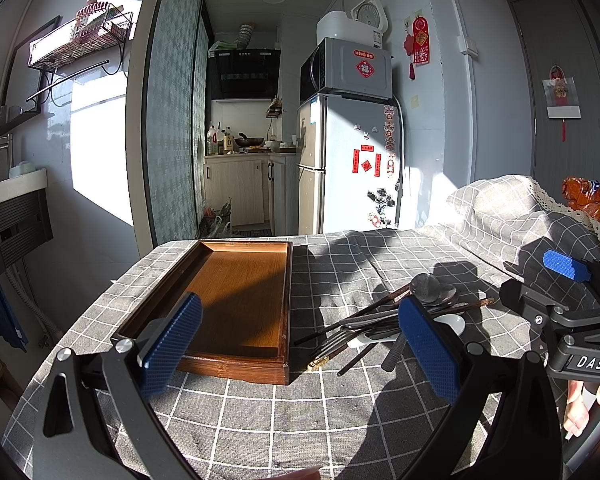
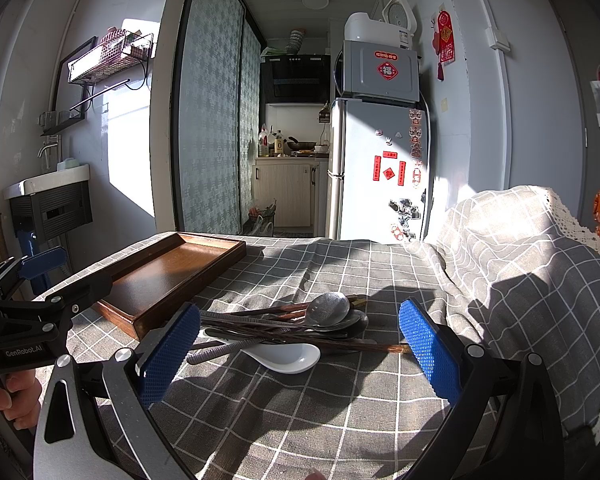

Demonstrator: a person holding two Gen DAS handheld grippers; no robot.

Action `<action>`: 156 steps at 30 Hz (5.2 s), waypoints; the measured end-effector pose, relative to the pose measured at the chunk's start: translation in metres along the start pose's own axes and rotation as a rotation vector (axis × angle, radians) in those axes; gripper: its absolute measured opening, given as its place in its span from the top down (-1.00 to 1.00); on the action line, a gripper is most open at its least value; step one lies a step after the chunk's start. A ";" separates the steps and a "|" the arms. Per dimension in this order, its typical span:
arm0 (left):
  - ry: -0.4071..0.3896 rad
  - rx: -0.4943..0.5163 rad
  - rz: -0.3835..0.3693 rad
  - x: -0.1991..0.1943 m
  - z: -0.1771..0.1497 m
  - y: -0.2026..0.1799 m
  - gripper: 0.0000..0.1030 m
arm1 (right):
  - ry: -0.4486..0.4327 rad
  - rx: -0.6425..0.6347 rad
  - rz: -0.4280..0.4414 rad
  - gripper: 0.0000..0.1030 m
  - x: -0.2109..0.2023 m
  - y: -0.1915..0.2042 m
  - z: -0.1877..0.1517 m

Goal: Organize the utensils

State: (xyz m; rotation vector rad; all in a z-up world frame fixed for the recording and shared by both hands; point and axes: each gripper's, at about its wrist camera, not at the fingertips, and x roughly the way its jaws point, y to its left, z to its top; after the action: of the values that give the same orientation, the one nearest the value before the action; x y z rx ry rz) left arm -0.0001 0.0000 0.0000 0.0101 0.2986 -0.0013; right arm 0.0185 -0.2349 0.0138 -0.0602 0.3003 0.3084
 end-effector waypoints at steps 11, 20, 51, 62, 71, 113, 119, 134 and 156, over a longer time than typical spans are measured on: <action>0.000 0.000 0.000 0.000 0.000 0.000 -0.95 | 0.000 0.000 0.000 -0.94 0.000 0.000 0.000; 0.000 0.000 0.000 0.000 0.000 0.000 -0.95 | 0.000 0.000 0.000 -0.94 0.000 0.000 0.000; 0.098 0.041 -0.081 0.018 -0.001 -0.007 -0.95 | 0.151 0.031 0.060 -0.94 0.013 -0.022 0.010; 0.317 0.146 -0.239 0.057 -0.007 -0.034 -0.58 | 0.316 0.171 0.265 -0.71 0.055 -0.060 0.065; 0.438 0.143 -0.338 0.090 -0.002 -0.039 -0.58 | 0.580 0.243 0.290 0.27 0.164 -0.084 0.035; 0.457 0.204 -0.438 0.115 -0.005 -0.062 -0.51 | 0.280 0.305 0.442 0.96 0.134 -0.107 0.068; 0.423 0.206 -0.427 0.110 0.004 -0.058 -0.51 | 0.207 0.338 0.446 0.96 0.124 -0.109 0.075; 0.439 0.202 -0.292 0.092 0.020 -0.005 0.68 | 0.299 0.318 0.560 0.96 0.151 -0.042 0.092; 0.582 0.096 -0.066 0.158 0.002 0.107 0.71 | 0.602 0.227 0.502 0.94 0.330 0.094 0.063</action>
State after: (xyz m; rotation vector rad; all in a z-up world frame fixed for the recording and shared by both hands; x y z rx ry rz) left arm 0.1523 0.1069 -0.0432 0.0974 0.8807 -0.0791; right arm 0.3073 -0.0432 -0.0264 0.1531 0.9519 0.7531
